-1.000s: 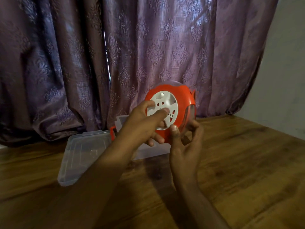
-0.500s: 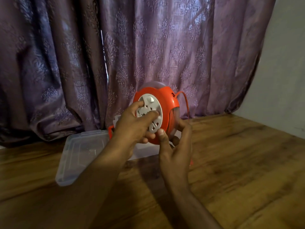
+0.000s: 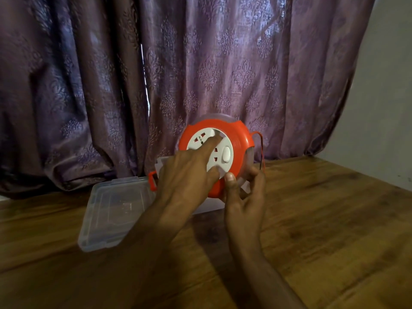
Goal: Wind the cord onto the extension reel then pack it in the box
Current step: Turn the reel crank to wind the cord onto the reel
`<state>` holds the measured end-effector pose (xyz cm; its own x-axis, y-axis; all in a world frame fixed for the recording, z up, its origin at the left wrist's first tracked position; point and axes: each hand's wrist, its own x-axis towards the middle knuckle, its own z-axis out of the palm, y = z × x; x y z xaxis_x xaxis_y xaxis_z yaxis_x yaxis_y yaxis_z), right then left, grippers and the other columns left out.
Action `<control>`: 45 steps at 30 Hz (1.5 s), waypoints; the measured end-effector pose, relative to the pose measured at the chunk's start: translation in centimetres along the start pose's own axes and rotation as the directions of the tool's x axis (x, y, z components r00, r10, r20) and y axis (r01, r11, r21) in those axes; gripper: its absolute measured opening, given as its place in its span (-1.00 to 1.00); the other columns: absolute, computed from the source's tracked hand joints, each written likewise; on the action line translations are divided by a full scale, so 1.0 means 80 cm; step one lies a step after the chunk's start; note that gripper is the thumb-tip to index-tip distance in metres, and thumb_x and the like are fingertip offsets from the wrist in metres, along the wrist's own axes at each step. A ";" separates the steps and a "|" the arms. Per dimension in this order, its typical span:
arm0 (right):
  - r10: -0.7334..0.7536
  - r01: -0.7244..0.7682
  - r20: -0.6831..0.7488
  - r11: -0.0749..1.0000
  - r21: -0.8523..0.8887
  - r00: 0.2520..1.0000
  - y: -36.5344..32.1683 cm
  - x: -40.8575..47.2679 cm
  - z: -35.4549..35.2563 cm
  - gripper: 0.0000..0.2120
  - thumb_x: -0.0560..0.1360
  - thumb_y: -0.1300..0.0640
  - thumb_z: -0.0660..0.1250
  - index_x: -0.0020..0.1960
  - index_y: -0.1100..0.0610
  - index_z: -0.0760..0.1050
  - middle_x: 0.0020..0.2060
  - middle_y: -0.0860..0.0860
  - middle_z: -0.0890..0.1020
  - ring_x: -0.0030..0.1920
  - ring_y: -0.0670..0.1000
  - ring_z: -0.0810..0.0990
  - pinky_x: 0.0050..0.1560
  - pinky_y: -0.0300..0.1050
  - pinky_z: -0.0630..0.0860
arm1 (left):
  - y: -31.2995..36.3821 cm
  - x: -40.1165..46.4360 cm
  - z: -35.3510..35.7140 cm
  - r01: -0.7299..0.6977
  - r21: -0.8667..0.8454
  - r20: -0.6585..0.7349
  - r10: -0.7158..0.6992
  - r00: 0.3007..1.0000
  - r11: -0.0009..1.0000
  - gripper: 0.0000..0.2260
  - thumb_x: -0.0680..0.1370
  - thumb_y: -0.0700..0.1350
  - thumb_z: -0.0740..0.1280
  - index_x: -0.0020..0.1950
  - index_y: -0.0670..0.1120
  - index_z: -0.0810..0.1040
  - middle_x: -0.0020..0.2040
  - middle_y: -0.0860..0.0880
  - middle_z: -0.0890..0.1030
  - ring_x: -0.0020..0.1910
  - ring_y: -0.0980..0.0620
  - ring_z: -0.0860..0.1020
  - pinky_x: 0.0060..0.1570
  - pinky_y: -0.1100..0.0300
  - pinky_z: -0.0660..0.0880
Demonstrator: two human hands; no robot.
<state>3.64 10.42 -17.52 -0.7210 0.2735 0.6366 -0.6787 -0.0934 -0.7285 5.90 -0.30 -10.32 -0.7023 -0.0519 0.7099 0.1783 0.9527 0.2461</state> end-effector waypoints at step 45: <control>-0.102 0.101 0.030 0.994 0.030 0.994 -0.009 -0.001 0.001 -0.74 0.56 0.18 0.41 0.22 0.09 0.47 0.07 -0.18 0.62 0.04 -0.19 0.65 0.00 -0.21 0.64 | 0.005 0.003 -0.001 0.259 -0.340 -0.001 -0.276 0.961 0.904 -0.43 0.37 0.25 0.31 0.36 0.26 0.29 -0.15 -0.02 0.69 -0.04 -0.15 0.64 0.05 -0.02 0.54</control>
<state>4.17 10.36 -17.06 -0.6518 0.2527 0.7150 -0.7521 -0.0943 -0.6523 5.85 0.04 -10.03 -0.7234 -0.3129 0.6155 0.2138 0.7461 0.6306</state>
